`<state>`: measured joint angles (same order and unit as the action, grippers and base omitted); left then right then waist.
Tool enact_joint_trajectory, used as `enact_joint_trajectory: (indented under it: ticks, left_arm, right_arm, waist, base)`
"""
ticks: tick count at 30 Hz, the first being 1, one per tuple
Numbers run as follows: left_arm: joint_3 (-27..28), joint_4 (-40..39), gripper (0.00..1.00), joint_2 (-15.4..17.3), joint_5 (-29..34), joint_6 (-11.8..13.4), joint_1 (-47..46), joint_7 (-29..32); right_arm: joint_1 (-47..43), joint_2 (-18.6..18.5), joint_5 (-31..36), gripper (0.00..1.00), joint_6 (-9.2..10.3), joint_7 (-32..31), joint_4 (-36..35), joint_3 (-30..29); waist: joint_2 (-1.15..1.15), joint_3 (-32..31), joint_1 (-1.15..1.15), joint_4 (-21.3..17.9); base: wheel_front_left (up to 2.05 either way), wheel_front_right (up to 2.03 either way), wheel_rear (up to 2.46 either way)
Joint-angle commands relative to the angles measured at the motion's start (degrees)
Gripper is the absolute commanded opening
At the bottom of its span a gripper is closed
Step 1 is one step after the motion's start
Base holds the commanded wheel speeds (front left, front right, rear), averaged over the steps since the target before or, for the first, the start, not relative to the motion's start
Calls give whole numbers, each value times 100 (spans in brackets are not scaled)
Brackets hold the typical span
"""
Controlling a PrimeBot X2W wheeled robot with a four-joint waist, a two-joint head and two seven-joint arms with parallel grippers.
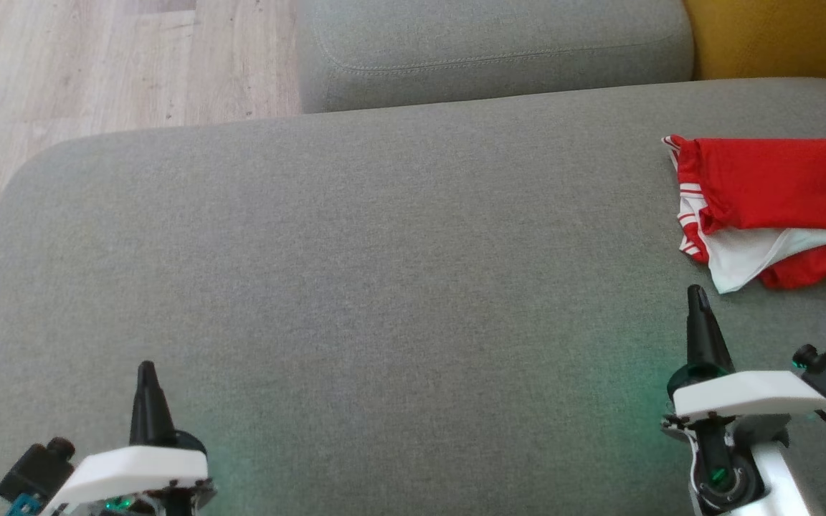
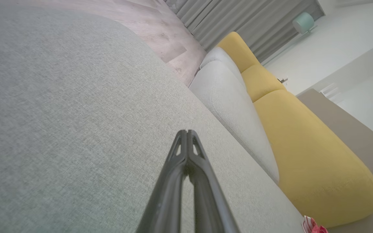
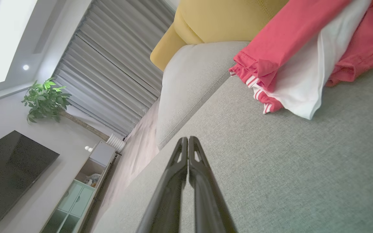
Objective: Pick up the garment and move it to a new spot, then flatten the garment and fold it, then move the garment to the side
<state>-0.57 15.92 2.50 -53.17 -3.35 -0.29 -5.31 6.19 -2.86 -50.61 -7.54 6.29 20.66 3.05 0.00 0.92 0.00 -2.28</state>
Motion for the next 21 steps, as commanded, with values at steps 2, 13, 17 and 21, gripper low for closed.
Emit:
enact_joint_trajectory:
  ticks: [2,13,17,21]
  left_arm:
    - [148,-191,0,19,-188,-42,-314,49]
    - [240,-190,0,22,-797,-103,-359,235]
    - [265,-190,0,23,-964,-120,-372,286]
    - [299,-190,0,24,-1186,-142,-388,354]
  right_arm:
    - [144,-102,-220,0,2,-55,-248,-7]
    - [117,-109,-894,0,3,-230,-318,-130]
    - [110,-110,-1077,0,3,-279,-337,-165]
    - [100,-111,-1321,0,3,-343,-363,-212]
  waist:
    - [0,-2,0,7]
    - [0,-14,0,43]
    - [0,-17,0,53]
    - [0,-22,0,66]
  base:
    - [0,0,0]
    - [0,0,0]
    - [0,0,0]
    - [0,0,0]
